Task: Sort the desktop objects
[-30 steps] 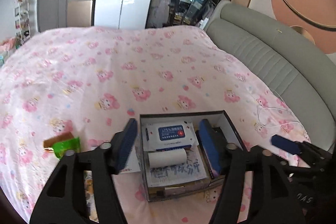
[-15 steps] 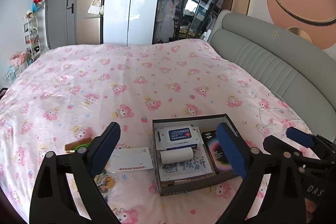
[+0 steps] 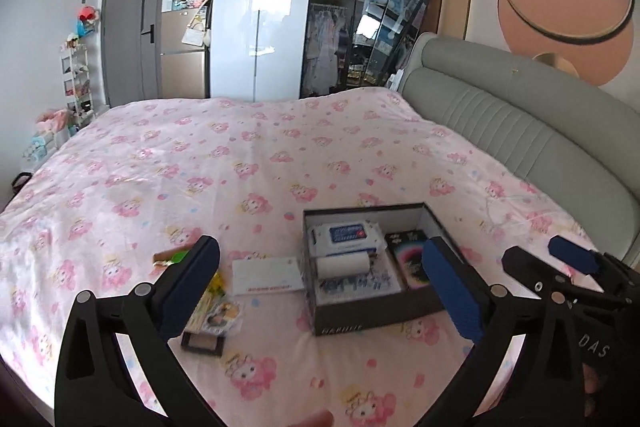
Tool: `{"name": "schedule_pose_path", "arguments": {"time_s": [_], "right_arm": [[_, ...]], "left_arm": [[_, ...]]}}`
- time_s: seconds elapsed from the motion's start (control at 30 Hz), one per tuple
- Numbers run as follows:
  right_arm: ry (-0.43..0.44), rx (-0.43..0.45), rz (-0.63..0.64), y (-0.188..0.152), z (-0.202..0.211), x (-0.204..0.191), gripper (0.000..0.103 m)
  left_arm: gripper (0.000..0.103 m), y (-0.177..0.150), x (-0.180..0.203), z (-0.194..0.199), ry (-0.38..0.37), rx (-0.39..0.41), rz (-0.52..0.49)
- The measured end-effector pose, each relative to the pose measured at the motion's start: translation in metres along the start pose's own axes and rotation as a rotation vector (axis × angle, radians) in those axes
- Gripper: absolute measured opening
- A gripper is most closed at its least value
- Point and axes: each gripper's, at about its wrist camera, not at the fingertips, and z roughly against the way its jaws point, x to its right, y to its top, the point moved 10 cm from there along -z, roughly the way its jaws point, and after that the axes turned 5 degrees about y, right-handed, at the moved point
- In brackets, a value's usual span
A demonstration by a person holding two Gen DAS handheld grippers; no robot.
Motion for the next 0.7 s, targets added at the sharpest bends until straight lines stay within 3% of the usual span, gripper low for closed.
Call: {"name": "schedule_pose_path", "arguments": {"time_s": [0.43,0.7], "right_arm": [[0.016,-0.069,-0.005,-0.069,0.016,-0.005,0.078],[0.003,-0.075,0.007,-0.080,0.017,-0.006,0.078]], "left_arm": [[0.102,-0.069,0.002,0.039,0.035,-0.015,0.003],[0.102,-0.088,-0.004,0.040,0.044,-0.038,0.024]]}}
